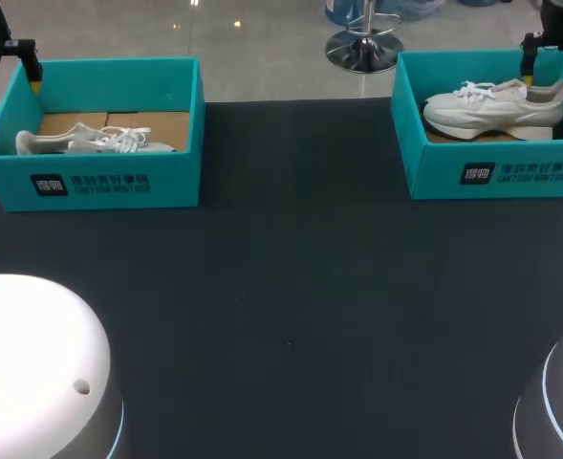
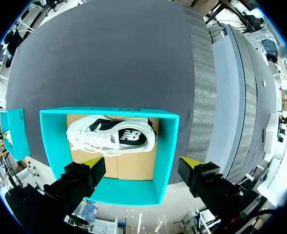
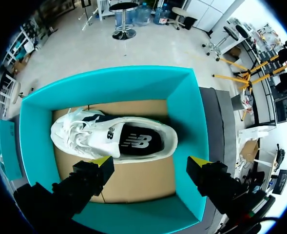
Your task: Take the shoe out of the shoebox, open the shoe tongue, remove and reinsert the insole, then place the shoe into the shoebox
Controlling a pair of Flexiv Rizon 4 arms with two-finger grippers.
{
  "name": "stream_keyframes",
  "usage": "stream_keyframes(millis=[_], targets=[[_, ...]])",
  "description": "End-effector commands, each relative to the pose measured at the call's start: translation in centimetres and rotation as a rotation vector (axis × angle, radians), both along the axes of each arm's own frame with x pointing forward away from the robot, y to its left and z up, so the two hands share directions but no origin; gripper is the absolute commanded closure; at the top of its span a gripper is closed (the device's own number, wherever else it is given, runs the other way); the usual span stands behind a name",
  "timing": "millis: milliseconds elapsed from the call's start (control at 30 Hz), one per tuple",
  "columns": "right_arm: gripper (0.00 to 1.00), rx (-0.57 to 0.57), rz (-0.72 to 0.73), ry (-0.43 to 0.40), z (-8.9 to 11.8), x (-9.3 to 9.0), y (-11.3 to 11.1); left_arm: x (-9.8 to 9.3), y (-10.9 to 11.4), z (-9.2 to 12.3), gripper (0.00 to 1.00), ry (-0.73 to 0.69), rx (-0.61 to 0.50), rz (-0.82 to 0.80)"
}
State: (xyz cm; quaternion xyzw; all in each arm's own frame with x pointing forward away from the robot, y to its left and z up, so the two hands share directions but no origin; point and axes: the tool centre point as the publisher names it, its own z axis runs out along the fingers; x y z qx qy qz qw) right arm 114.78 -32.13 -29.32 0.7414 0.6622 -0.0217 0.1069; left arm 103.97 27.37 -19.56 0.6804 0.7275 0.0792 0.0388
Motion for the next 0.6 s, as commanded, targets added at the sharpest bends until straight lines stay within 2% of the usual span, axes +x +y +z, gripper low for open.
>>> stream_keyframes(millis=[33, 600], targets=[[0.00, 0.019, -0.006, 0.046, -1.1, 1.7, -0.9, -0.1, 0.0, 0.0, 0.00, -0.002, 0.002, 0.000], [0.00, 0.047, 0.020, 0.102, -4.0, 3.0, -2.1, -0.1, 0.0, 0.0, 0.00, -0.002, 0.002, 0.000]])
